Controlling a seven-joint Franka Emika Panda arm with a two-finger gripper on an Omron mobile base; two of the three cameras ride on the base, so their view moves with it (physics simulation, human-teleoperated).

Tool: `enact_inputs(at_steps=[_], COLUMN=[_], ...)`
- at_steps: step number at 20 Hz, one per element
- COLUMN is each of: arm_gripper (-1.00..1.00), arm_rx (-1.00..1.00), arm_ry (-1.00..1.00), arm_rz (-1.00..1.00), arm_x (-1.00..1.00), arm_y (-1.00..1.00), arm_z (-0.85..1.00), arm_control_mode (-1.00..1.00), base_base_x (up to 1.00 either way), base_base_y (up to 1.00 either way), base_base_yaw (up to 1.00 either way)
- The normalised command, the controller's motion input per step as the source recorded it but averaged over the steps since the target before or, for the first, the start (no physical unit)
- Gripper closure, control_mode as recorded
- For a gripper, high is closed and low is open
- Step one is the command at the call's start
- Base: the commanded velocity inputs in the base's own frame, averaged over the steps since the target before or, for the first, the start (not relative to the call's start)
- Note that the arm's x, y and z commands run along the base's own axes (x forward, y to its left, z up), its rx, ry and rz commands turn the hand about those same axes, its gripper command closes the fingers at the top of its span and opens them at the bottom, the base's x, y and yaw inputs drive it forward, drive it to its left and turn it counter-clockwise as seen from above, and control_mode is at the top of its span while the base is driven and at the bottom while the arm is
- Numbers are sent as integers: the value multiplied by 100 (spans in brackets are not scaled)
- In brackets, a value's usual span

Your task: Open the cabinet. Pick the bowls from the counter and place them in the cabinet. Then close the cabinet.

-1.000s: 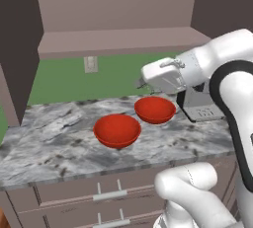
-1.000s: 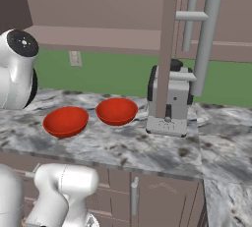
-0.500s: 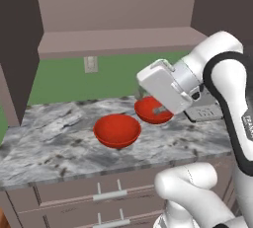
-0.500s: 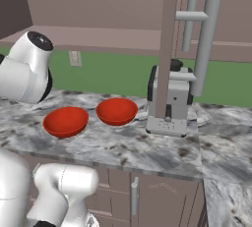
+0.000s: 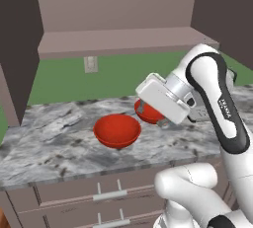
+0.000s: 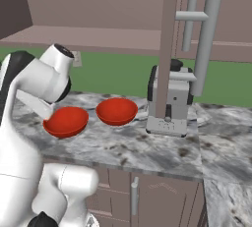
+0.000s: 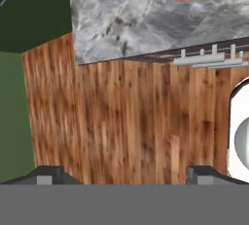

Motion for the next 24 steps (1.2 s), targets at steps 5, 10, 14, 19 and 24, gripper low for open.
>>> enact_inputs(at_steps=[5,10,14,19,24], arm_gripper=[-100,-100,-100,-100,-100], arm_rx=[-3,0,0,0,-1], arm_ry=[25,23,24,21,10], arm_rz=[0,0,0,0,0], arm_x=[33,18,19,24,35], arm_y=[-21,-33,-30,-21,-3], arm_z=[-52,-44,-46,-44,-42], arm_control_mode=[-100,-100,-100,-100,-100], base_base_x=[0,0,0,0,0], base_base_y=[0,0,0,0,0], base_base_yaw=[0,0,0,0,0])
